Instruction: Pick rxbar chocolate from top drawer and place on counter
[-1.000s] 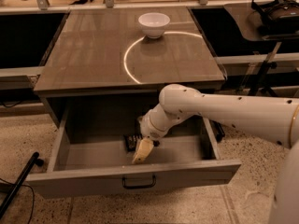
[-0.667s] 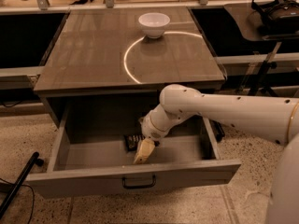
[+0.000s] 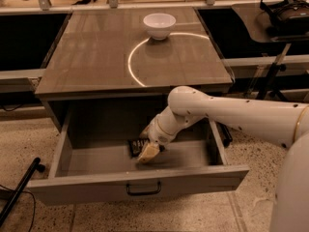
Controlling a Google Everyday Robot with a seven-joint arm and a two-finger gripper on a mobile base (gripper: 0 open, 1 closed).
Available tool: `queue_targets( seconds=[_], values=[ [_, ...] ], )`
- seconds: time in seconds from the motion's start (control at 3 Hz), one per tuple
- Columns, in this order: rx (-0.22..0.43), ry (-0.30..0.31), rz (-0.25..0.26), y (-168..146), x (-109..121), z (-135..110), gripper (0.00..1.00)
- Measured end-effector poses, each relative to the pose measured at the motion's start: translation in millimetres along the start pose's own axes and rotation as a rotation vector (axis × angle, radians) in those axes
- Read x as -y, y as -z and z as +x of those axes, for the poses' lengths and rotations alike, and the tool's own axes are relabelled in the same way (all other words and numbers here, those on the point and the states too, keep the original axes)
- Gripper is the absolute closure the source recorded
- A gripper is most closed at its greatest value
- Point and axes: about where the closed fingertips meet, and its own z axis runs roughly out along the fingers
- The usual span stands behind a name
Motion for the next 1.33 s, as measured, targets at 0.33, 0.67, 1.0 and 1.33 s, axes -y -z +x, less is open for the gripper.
queue_targets(
  seconds=[0.33,0.67,1.0,1.33],
  values=[
    [0.008,0.006,-0.022,1.8,-1.0,-1.3,0.61],
    [0.032,0.013,-0.031,10.0,-4.5,-5.7,0.85],
    [0.066,0.009,-0.013,26.3,-10.7,-8.6,1.00],
    [0.113,0.024,0.028,61.9,-16.2,-13.3,1.00]
  ],
)
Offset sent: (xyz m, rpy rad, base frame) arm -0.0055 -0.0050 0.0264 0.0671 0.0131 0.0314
